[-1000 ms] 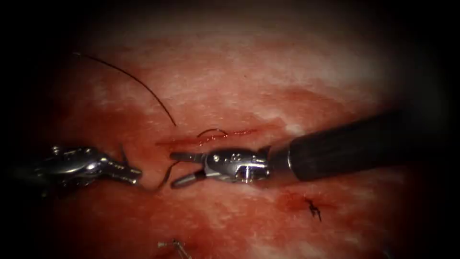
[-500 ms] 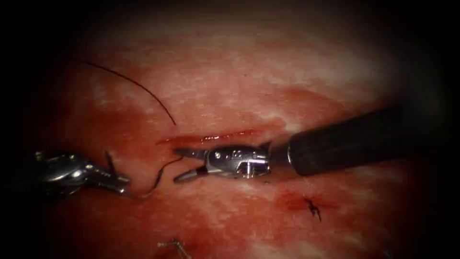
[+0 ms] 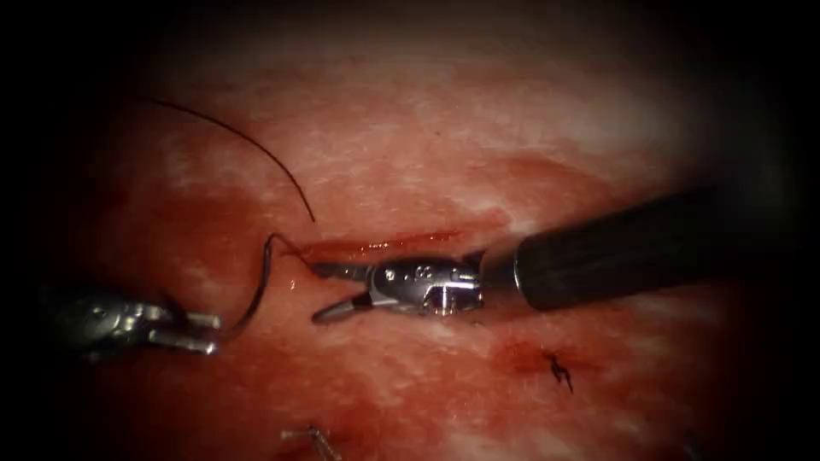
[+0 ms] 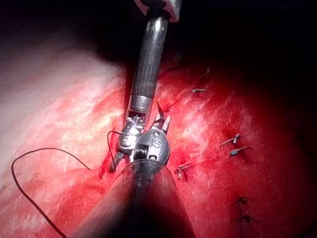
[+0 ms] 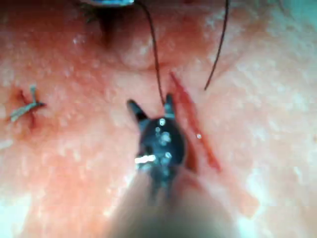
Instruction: Wound Closure
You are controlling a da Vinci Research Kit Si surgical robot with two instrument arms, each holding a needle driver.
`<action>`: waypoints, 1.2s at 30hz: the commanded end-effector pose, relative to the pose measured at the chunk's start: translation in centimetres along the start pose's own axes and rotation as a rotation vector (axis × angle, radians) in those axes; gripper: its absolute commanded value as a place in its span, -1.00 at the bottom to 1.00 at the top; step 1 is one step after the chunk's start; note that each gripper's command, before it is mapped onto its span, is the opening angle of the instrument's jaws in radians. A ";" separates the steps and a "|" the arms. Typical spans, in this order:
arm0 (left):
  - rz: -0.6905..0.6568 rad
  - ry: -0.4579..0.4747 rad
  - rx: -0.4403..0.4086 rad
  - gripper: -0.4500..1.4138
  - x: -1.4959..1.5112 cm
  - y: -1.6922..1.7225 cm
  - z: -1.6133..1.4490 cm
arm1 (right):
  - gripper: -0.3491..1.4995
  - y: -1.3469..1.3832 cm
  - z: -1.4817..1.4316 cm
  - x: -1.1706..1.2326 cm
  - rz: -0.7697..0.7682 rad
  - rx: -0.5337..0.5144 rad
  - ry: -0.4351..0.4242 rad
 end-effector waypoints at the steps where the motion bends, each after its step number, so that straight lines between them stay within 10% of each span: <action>1: 0.027 -0.010 0.010 -1.00 -0.05 0.03 0.04 | 0.54 -0.03 0.06 -0.05 0.008 0.003 -0.001; 12: 0.276 -0.102 0.094 -1.00 0.05 0.12 0.03 | 0.27 -0.02 0.07 0.07 0.196 0.010 -0.003; 14: 0.276 -0.103 0.095 -1.00 0.06 0.14 0.02 | -0.95 -0.01 0.03 0.15 0.274 0.019 -0.004; 15: 0.276 -0.103 0.096 -1.00 0.06 0.15 0.01 | -1.00 -0.01 0.02 0.17 0.294 0.020 -0.004; 36: 0.291 -0.107 0.163 -1.00 -0.16 0.33 -0.26 | -1.00 -1.17 -0.12 0.97 0.419 0.106 -0.029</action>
